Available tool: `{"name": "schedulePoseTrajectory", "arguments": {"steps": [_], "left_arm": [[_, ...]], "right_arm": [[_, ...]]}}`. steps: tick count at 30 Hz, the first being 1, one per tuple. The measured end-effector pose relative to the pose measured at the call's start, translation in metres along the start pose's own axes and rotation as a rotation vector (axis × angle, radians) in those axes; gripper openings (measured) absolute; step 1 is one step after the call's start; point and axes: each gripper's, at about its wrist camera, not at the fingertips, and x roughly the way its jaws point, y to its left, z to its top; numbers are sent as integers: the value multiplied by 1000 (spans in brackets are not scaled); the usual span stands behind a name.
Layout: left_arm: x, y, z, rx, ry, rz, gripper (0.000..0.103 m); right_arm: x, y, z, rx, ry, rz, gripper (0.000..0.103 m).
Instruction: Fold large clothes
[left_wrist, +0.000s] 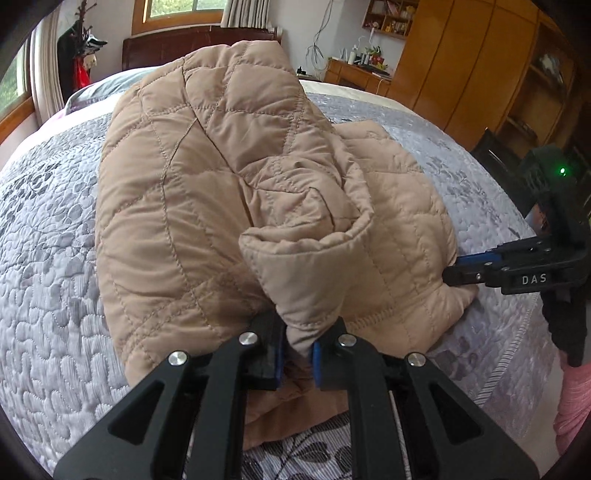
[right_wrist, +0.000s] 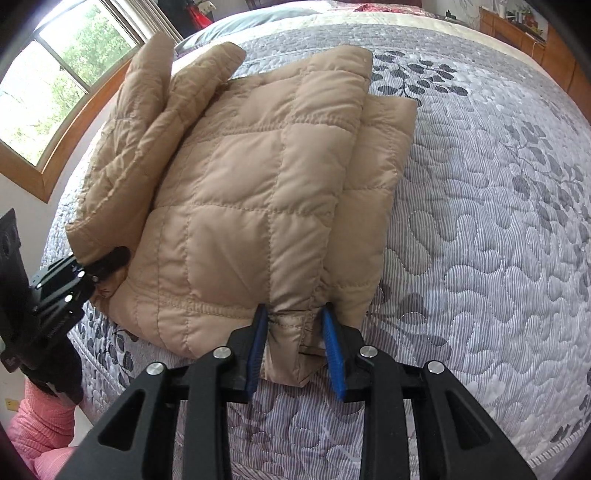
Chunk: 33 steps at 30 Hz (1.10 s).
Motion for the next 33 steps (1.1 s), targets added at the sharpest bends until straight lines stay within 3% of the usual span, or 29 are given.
{"name": "schedulePoseTrajectory", "arguments": {"steps": [6,9,11,15,17,19,23,33], "left_arm": [[-21,5,4,-30,-7,-51,19],[-44,7,3,-49,-3,-117,36],[-64,7,0,-54,-20,-166,57],[-108,27,2,-85,-102,-197,58],[-117,45,10,-116,-126,-145,58],[-114,70,24,-179,-125,4,56],[-91,105,46,-260,-71,136,54],[-30,120,73,-285,9,193,52]], "right_arm": [[0,3,-1,-2,-3,-10,30],[-5,2,-2,-7,-7,-8,32],[-11,3,-1,-10,-14,-9,34],[-30,11,0,-13,-57,-11,42],[-44,17,7,-20,-90,4,47],[-58,27,19,-24,-116,24,57],[-73,54,48,-58,-132,59,63],[-23,98,112,-17,7,135,67]]}}
